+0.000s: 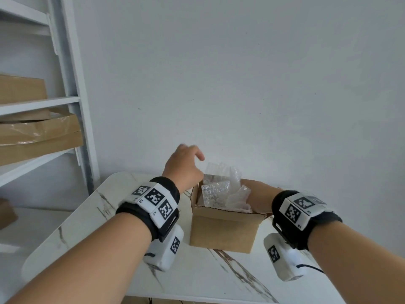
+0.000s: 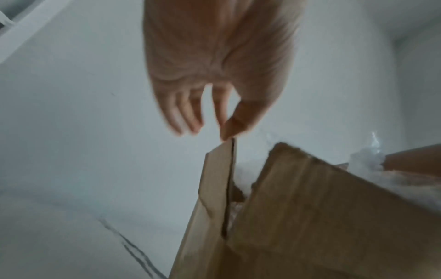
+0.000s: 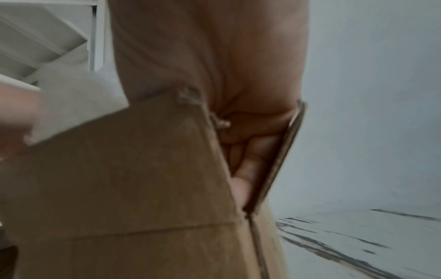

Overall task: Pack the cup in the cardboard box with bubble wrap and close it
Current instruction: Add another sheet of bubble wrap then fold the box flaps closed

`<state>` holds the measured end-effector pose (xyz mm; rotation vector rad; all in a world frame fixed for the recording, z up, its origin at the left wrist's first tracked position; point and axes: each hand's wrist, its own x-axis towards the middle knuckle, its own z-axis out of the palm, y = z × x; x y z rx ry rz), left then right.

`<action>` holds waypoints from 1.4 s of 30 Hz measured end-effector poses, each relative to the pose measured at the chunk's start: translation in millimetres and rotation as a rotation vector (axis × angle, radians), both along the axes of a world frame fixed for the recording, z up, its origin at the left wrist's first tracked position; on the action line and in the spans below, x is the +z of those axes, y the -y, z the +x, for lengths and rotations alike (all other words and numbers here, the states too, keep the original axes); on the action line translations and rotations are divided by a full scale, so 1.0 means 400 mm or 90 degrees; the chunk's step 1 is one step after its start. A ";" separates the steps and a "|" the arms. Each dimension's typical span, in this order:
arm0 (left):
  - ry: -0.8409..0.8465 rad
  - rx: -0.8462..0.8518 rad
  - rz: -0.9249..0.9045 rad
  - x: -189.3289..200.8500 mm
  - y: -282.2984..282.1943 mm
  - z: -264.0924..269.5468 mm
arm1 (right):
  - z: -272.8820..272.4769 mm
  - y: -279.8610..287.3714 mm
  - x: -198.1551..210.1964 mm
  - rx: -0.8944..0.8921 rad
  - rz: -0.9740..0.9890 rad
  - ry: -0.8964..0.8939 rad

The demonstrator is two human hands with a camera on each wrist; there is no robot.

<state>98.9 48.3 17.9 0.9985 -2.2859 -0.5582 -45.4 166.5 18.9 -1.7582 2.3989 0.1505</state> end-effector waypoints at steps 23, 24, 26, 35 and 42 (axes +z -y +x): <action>0.244 -0.202 0.041 -0.002 -0.044 -0.074 | 0.010 0.001 0.022 0.048 -0.052 -0.007; 0.218 -0.191 0.083 -0.001 -0.043 -0.073 | 0.005 0.002 0.016 0.052 -0.048 0.014; 0.208 -0.178 0.136 -0.001 -0.045 -0.076 | -0.002 0.001 0.008 0.047 -0.053 0.051; 0.430 -0.139 0.001 -0.014 -0.065 -0.086 | -0.014 0.008 -0.024 0.065 -0.066 0.032; 0.453 -0.177 -0.021 -0.022 -0.058 -0.080 | -0.007 0.011 -0.039 0.099 -0.047 -0.097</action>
